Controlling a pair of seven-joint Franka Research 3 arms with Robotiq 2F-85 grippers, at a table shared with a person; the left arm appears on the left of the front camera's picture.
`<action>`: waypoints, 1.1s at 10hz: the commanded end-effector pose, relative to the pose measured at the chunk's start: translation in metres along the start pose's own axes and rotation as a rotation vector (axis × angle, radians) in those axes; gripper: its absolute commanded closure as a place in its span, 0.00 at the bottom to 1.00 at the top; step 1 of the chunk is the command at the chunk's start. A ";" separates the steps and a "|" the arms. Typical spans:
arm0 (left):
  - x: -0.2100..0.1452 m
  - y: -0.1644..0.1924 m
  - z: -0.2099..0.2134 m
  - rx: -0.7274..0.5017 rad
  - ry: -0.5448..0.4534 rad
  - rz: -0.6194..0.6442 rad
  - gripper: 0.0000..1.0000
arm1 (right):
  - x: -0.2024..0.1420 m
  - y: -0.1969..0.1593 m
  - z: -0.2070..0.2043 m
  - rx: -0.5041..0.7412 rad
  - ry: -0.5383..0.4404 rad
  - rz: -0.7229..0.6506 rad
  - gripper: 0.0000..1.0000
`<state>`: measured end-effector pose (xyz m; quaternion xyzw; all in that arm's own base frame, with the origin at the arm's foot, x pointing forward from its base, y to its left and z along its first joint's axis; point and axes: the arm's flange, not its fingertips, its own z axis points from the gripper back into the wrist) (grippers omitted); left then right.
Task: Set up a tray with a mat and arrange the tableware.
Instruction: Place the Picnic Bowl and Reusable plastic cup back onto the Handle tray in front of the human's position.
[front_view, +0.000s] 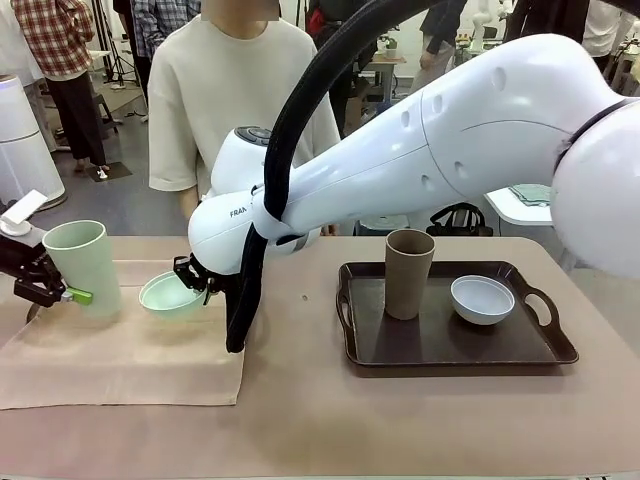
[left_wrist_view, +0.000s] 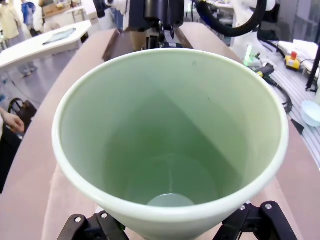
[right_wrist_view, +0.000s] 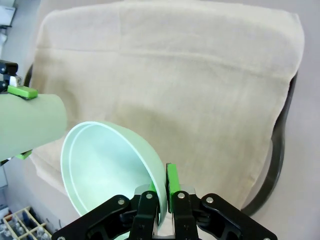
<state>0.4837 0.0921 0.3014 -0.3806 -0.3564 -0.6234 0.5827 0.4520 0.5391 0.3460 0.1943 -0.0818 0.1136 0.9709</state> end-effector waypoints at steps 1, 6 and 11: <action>-0.006 0.001 -0.007 0.034 -0.002 -0.041 0.17 | 0.004 -0.003 -0.009 0.018 0.006 0.022 0.93; -0.015 0.005 -0.018 0.038 0.013 -0.024 0.17 | 0.003 -0.010 -0.020 0.019 0.036 0.021 0.93; -0.021 0.009 -0.023 0.036 0.015 -0.033 0.00 | 0.004 -0.016 -0.021 0.018 0.056 0.010 0.34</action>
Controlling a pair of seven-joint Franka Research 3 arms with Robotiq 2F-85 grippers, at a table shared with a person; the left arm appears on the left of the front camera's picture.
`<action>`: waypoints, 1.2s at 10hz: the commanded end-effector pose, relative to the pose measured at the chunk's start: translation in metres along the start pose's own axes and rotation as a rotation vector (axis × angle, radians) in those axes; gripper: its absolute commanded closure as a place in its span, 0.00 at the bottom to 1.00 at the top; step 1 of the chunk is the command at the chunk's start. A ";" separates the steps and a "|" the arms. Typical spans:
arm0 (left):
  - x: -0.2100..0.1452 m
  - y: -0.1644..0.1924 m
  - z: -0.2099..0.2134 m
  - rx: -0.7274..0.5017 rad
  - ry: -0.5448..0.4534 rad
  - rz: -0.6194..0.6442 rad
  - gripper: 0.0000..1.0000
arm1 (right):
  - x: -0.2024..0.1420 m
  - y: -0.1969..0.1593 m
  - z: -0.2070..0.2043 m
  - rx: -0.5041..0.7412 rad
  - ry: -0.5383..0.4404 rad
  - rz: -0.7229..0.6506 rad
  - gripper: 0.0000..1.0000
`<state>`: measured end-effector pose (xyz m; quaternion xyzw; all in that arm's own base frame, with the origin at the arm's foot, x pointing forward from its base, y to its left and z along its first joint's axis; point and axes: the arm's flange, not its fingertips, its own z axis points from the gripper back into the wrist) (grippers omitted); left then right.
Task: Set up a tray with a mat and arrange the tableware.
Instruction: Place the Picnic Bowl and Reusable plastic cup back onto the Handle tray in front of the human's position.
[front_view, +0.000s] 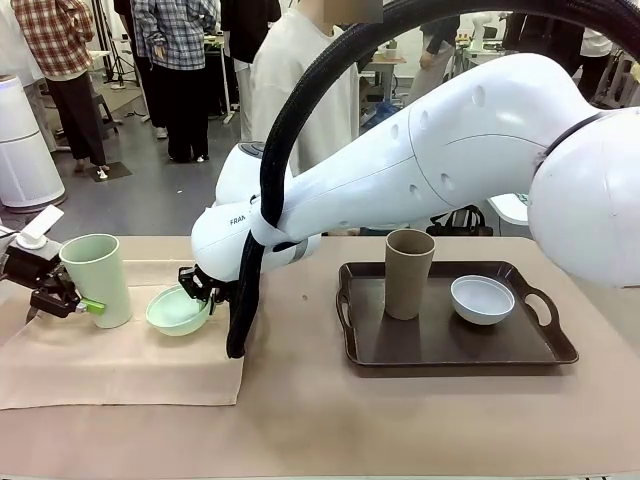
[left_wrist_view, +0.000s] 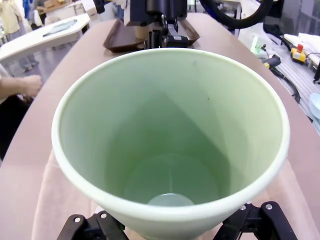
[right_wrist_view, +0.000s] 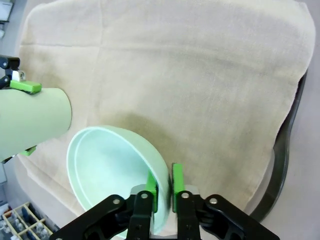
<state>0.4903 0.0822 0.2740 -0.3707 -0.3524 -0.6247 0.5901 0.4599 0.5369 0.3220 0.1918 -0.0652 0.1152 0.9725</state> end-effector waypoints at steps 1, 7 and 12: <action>0.000 0.001 -0.001 0.026 -0.009 -0.033 0.00 | 0.002 -0.003 0.001 0.017 0.028 0.014 0.34; 0.011 0.002 0.025 0.139 0.211 0.113 0.00 | -0.018 0.024 0.055 -0.074 0.088 0.115 0.00; 0.079 -0.030 0.051 0.077 0.493 0.369 0.00 | -0.041 0.028 0.123 -0.118 -0.006 0.129 0.00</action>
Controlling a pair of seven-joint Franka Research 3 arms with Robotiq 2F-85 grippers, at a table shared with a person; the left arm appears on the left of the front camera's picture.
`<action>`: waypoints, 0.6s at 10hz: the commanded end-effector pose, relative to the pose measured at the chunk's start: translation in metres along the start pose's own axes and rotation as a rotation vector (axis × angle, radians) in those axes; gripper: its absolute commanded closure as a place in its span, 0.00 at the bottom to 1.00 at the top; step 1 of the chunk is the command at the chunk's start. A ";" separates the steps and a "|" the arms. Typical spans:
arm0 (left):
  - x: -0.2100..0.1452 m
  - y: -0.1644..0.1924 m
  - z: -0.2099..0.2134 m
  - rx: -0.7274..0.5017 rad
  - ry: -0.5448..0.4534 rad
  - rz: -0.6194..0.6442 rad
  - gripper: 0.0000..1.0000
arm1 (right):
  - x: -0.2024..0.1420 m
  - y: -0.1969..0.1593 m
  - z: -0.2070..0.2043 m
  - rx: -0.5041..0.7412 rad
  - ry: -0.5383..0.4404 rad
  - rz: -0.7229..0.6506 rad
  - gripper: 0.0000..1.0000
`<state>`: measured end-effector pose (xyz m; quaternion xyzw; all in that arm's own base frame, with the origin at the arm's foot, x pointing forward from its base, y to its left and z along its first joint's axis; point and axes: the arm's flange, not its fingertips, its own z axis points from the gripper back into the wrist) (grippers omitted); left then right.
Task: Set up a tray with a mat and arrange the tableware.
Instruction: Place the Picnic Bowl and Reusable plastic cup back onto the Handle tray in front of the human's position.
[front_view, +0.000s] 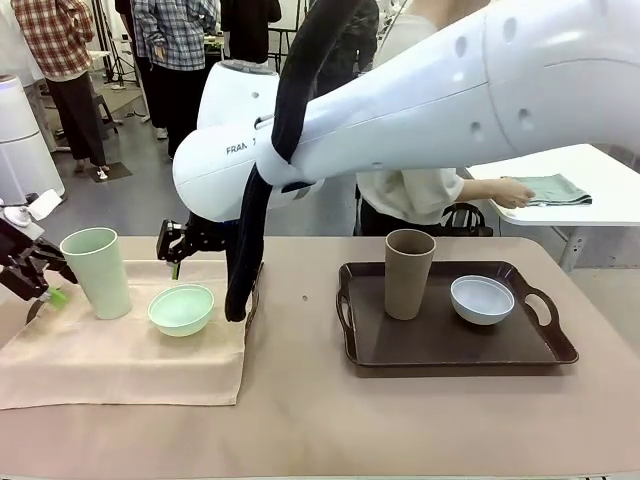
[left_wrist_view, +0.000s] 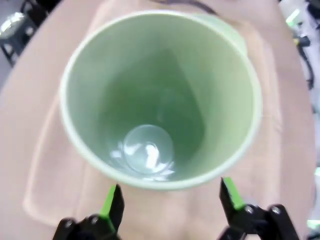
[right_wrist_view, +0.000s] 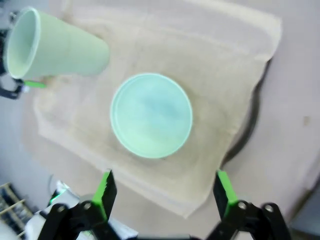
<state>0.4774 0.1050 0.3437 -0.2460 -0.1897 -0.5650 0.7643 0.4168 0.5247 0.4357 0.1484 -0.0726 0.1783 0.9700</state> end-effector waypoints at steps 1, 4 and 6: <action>0.033 -0.038 0.022 -0.009 0.129 0.061 0.00 | -0.024 -0.013 0.022 -0.071 -0.032 -0.009 0.00; 0.071 -0.081 0.045 0.112 0.306 0.170 0.00 | -0.045 -0.023 0.064 -0.127 -0.045 -0.025 0.00; 0.100 -0.102 0.052 0.258 0.330 0.195 0.00 | -0.062 -0.029 0.089 -0.174 -0.049 -0.044 0.00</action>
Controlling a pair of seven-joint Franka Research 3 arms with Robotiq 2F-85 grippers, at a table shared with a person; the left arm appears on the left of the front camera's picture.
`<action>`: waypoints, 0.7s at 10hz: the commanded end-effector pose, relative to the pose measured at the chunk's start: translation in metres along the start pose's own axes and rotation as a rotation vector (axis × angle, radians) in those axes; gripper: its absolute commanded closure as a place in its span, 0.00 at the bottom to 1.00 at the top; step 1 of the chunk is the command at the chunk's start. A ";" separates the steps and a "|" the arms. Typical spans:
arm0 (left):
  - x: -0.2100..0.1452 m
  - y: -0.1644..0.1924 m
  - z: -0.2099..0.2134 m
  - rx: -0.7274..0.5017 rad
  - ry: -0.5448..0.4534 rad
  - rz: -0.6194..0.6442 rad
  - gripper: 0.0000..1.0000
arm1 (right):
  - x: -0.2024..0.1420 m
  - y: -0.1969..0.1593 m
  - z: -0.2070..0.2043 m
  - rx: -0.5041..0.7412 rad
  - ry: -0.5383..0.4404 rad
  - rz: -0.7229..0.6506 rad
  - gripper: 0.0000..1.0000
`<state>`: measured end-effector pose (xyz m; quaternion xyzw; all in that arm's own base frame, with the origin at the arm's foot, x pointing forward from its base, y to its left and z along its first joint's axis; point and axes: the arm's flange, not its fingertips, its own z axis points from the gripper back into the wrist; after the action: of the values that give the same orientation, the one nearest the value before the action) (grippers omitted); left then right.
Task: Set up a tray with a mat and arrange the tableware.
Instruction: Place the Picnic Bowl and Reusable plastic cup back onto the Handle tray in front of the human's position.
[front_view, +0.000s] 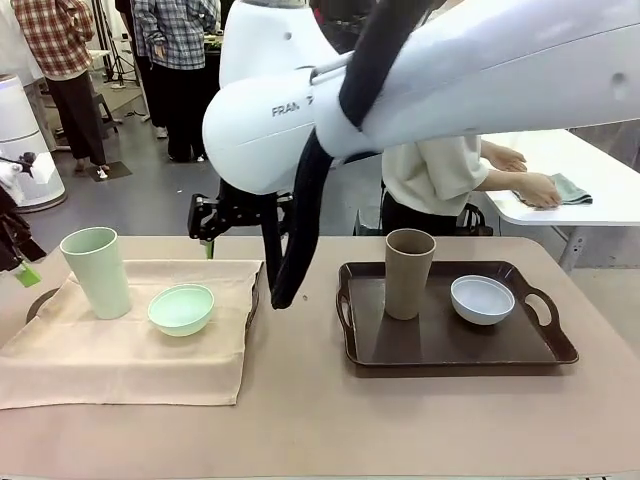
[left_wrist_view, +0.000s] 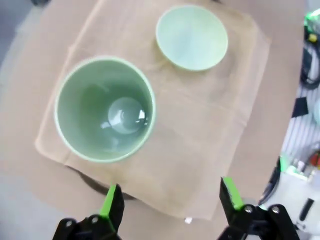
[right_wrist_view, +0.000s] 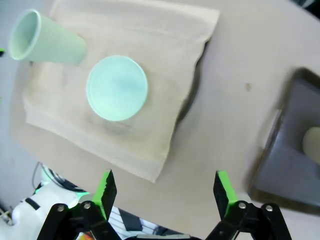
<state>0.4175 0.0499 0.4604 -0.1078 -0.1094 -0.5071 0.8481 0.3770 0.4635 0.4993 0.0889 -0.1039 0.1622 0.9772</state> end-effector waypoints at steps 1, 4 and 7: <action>0.021 -0.024 0.000 0.152 0.084 0.015 0.00 | -0.024 -0.013 0.016 -0.076 0.001 -0.053 0.00; 0.082 -0.046 0.004 0.263 0.241 0.114 0.00 | -0.043 -0.038 0.047 -0.135 0.042 -0.214 0.00; 0.131 -0.049 0.001 0.236 0.293 0.286 0.00 | -0.061 -0.055 0.079 -0.163 0.024 -0.272 0.00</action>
<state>0.4192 -0.0645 0.4965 0.0581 -0.0653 -0.4087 0.9085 0.3383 0.3903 0.5522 0.0252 -0.0966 0.0451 0.9940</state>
